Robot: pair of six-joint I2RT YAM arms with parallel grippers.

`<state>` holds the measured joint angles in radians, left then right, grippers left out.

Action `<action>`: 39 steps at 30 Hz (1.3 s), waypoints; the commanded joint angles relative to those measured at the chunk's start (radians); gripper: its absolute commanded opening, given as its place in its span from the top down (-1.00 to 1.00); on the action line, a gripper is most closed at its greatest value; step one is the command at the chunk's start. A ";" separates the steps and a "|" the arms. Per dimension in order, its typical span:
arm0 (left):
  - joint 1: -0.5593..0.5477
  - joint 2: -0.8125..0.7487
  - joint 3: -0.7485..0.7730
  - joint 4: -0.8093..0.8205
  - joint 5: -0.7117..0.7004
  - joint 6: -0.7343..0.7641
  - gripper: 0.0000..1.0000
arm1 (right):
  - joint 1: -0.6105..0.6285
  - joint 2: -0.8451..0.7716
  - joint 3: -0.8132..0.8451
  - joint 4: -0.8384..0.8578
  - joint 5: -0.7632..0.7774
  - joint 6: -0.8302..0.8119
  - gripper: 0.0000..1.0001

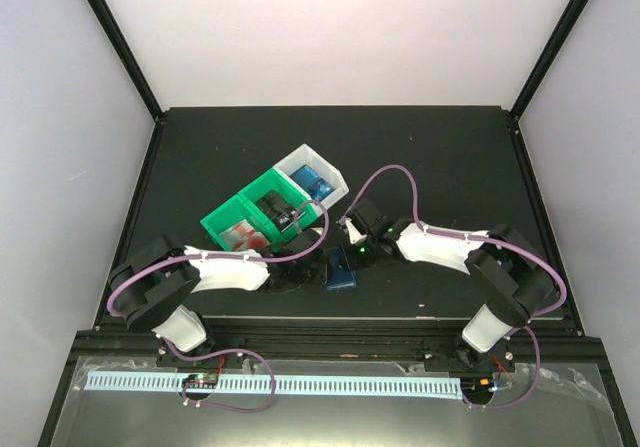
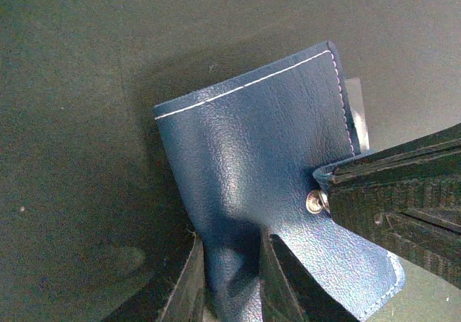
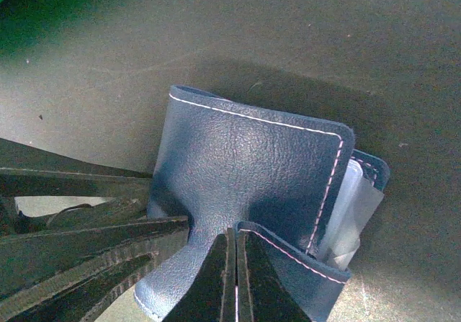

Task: Put the credit cards into the card holder
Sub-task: Close the card holder at the center of the board.

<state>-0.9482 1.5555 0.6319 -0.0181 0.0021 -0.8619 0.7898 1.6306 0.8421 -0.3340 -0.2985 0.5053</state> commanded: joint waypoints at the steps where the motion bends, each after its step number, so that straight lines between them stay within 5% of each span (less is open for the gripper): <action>1: -0.006 0.020 -0.035 -0.015 0.035 -0.003 0.58 | 0.077 0.074 -0.046 -0.162 -0.135 -0.028 0.98; 18: 0.006 0.017 -0.043 0.003 0.047 -0.030 0.60 | 0.078 0.097 -0.046 -0.139 -0.255 -0.075 0.98; 39: 0.020 0.042 -0.044 0.064 0.115 -0.045 0.64 | 0.084 0.229 -0.049 -0.137 -0.211 -0.012 0.98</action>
<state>-0.9226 1.5448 0.6029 0.0166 0.0498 -0.9031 0.7959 1.6787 0.8799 -0.3672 -0.3317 0.4770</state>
